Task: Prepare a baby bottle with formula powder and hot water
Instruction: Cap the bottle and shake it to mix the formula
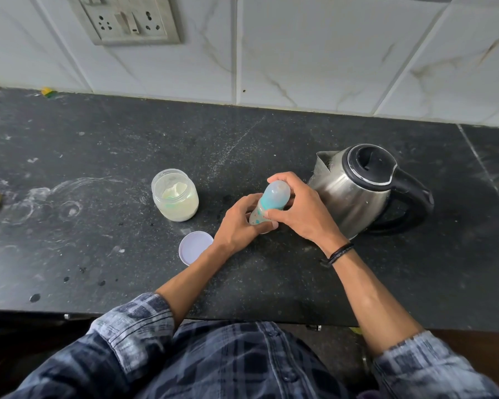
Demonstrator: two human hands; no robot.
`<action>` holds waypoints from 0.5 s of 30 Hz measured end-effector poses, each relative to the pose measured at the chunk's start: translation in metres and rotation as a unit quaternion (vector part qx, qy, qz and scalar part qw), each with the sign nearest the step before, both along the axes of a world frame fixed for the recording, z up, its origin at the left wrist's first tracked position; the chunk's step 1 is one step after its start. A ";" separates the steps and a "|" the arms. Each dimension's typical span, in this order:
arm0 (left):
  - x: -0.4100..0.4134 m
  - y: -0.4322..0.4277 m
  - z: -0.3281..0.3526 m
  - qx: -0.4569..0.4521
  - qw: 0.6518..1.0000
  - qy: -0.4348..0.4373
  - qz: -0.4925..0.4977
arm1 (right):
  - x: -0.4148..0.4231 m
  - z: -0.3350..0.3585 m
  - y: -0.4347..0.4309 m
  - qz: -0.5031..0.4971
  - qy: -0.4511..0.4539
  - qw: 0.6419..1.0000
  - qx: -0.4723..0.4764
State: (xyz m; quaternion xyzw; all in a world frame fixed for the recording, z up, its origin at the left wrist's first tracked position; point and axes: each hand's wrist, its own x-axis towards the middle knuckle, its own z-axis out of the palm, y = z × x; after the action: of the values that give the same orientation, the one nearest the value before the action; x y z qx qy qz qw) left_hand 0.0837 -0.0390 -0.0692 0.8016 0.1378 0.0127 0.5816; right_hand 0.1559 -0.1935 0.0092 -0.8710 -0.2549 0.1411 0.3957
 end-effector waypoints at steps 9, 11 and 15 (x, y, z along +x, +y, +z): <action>-0.003 -0.004 0.013 0.002 0.999 -0.042 0.023 | -0.003 0.015 0.003 -0.042 -0.049 0.997 -0.042; -0.002 -0.005 0.017 0.006 0.999 -0.049 0.023 | -0.003 0.019 0.003 -0.036 -0.057 0.996 -0.058; 0.000 -0.003 0.025 0.006 0.998 -0.059 0.025 | 0.001 0.029 -0.001 0.002 -0.002 1.000 -0.028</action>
State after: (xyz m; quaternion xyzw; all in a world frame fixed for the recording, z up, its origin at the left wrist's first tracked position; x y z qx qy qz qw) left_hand 0.0835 -0.0420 -0.0445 0.7989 0.1238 0.0752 0.5837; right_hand 0.1570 -0.1942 0.0381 -0.8814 -0.2533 0.1468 0.3708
